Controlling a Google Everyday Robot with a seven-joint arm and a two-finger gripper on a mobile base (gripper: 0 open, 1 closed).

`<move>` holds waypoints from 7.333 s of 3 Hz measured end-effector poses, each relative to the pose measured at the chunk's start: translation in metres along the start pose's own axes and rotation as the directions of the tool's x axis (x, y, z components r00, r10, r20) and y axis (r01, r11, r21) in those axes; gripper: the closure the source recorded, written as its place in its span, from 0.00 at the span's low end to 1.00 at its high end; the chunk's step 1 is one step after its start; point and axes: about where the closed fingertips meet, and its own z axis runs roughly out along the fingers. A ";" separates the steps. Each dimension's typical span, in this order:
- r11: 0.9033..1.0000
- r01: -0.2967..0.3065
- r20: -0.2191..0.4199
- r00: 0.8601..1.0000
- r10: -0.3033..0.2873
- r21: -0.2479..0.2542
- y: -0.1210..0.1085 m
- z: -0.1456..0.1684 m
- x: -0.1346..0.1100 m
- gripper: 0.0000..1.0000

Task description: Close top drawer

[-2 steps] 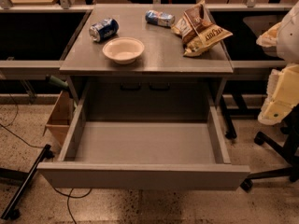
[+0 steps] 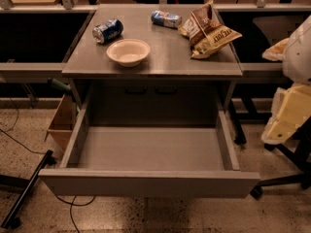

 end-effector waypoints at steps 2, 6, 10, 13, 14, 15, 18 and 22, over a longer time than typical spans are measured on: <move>0.994 -0.058 0.122 0.990 0.069 -0.090 0.075 0.079 0.024 0.02; 0.942 -0.023 0.286 0.950 0.125 -0.335 0.160 0.224 0.003 0.90; 0.911 -0.091 0.183 0.967 0.177 -0.403 0.153 0.293 -0.003 0.82; 0.926 -0.089 0.181 0.969 0.165 -0.366 0.120 0.299 -0.020 0.12; 0.931 -0.080 0.190 0.969 0.156 -0.357 0.108 0.303 -0.031 0.00; 0.931 -0.084 0.180 0.971 0.156 -0.355 0.097 0.312 -0.034 0.00; 0.960 0.042 0.263 0.964 0.034 -0.279 0.006 0.328 -0.128 0.19; 0.970 0.056 0.242 0.970 0.003 -0.236 -0.062 0.363 -0.178 0.36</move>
Offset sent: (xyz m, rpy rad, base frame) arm -0.0909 0.0186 -0.1877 0.3112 0.1268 -0.0110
